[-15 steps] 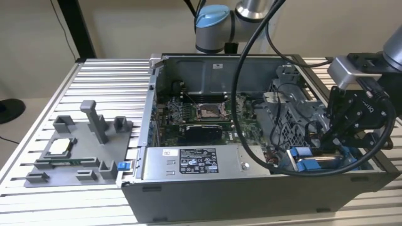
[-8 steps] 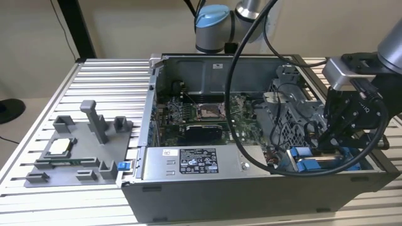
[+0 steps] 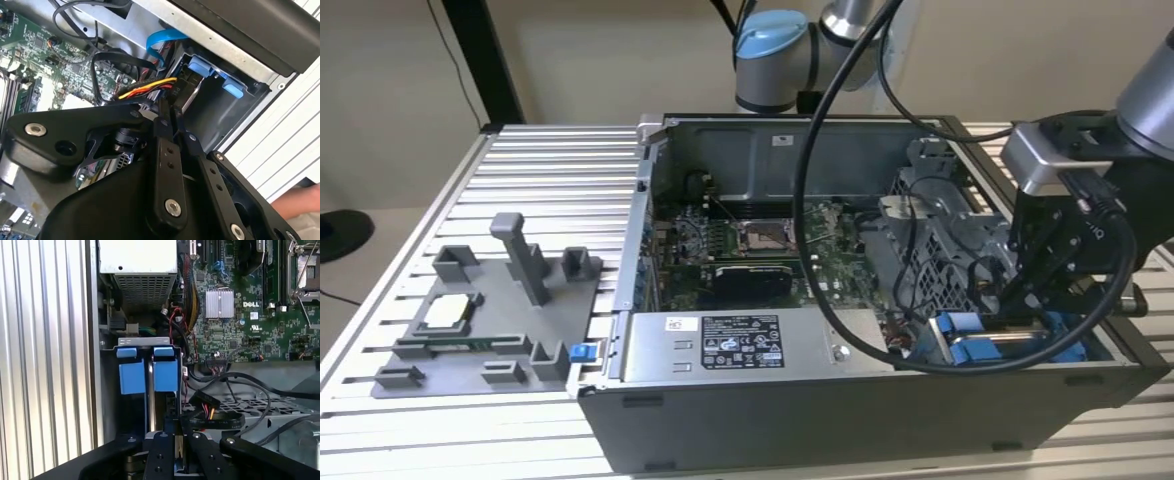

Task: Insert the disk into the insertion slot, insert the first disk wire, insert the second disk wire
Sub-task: 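Insert the second disk wire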

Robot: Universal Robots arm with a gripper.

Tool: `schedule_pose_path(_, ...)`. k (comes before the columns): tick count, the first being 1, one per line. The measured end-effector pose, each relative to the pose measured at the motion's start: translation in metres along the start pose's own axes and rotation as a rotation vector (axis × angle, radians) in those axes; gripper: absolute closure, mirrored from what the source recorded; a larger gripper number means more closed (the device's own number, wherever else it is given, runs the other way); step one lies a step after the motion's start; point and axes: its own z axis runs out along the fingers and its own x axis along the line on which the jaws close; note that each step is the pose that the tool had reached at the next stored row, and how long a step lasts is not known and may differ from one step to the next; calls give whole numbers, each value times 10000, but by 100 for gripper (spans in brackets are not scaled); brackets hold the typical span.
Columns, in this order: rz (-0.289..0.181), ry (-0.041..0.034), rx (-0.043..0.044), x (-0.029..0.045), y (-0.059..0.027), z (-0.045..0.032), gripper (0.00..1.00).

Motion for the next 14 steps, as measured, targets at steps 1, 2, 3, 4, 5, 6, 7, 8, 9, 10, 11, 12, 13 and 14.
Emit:
schedule_pose_path(1,-1,-2,13,-1,0,1,100)
schedule_pose_path(2,-2,-1,17,-1,1,2,100)
schedule_pose_path(3,-1,-2,18,-1,3,4,100)
schedule_pose_path(4,-2,-1,19,-1,4,6,100)
schedule_pose_path(5,-2,0,19,-1,5,7,100)
schedule_pose_path(6,-2,0,19,-1,7,9,100)
schedule_pose_path(7,-2,1,19,-1,8,11,100)
schedule_pose_path(8,-1,2,18,-1,9,15,100)
schedule_pose_path(9,-2,1,18,0,11,18,100)
schedule_pose_path(10,-2,0,19,0,12,22,100)
schedule_pose_path(11,-2,0,19,1,13,26,100)
schedule_pose_path(12,-2,2,20,1,13,29,100)
schedule_pose_path(13,-2,2,22,1,14,32,100)
schedule_pose_path(14,-2,-1,25,1,14,37,100)
